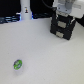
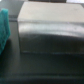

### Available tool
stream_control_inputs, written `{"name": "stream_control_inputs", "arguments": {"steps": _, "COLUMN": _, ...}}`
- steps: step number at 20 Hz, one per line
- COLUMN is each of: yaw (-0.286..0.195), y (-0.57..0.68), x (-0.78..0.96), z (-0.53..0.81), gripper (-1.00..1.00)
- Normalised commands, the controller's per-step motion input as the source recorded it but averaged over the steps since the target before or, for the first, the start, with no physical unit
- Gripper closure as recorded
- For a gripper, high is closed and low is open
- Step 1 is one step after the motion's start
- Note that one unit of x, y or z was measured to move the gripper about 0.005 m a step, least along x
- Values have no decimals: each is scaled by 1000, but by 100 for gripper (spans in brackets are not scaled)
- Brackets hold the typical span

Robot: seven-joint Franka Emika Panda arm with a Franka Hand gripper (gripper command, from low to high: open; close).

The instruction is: Open the kcup holder, insert the kcup into the holder, and close the kcup holder

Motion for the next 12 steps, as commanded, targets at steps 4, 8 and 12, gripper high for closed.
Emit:
{"name": "stream_control_inputs", "arguments": {"steps": 4, "yaw": -40, "y": 22, "x": -238, "z": -166, "gripper": 100}}
{"name": "stream_control_inputs", "arguments": {"steps": 8, "yaw": -14, "y": -8, "x": -4, "z": -5, "gripper": 100}}
{"name": "stream_control_inputs", "arguments": {"steps": 12, "yaw": -10, "y": -17, "x": 19, "z": -4, "gripper": 100}}
